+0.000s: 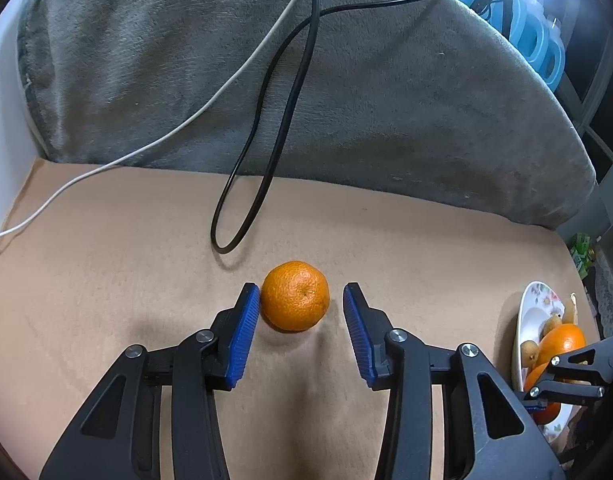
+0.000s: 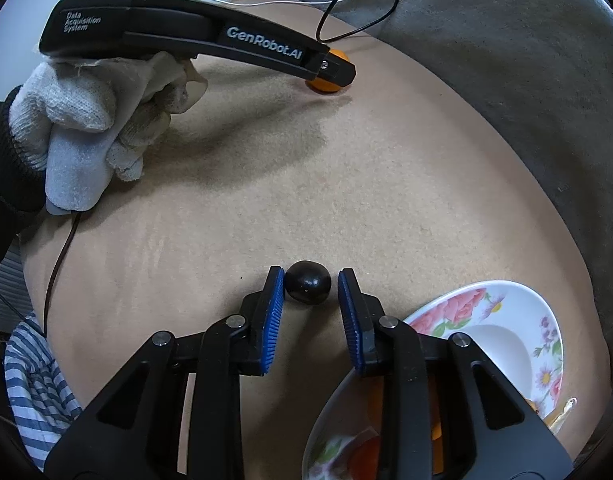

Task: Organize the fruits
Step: 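Grasp the black plum with the right gripper while the left grasps the tangerine, then carry the plum with the right gripper while the left carries the tangerine onto the plate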

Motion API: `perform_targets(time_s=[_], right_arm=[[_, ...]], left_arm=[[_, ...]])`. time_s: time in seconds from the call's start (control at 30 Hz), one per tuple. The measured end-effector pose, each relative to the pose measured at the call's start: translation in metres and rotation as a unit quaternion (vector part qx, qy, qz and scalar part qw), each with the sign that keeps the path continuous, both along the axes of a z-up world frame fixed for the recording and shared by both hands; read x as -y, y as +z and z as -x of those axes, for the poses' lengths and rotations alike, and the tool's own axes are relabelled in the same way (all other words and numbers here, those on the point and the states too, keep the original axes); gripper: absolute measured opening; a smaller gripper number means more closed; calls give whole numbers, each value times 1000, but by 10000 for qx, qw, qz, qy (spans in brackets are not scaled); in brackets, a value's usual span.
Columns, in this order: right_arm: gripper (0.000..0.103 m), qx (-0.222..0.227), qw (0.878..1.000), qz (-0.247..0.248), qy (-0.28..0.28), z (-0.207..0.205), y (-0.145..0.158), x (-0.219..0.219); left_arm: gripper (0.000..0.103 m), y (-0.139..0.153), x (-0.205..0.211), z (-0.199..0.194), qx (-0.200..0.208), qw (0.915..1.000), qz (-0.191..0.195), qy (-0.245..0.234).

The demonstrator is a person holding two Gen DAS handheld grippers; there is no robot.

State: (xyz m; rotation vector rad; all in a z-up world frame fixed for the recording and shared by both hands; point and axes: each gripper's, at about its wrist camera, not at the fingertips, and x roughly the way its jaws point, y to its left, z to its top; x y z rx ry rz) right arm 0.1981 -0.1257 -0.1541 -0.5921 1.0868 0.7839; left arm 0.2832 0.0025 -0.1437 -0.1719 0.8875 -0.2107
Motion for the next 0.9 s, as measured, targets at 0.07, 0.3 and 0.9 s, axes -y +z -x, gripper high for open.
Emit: perform_targets(time_s=[0.07,0.3,0.9], right_arm=[[27,30,10000,23,14,2,1,-1],[24,62,10000,20,-9,3,1,-6],[23,109,9998,-158,-65,11,13,7]], left_arm=[[42,-1,2,-4,-5,10000,-2,15],[34,-1,0,0,27,10000,-20,56],[33,4,-15,21,159,9998,58,90]])
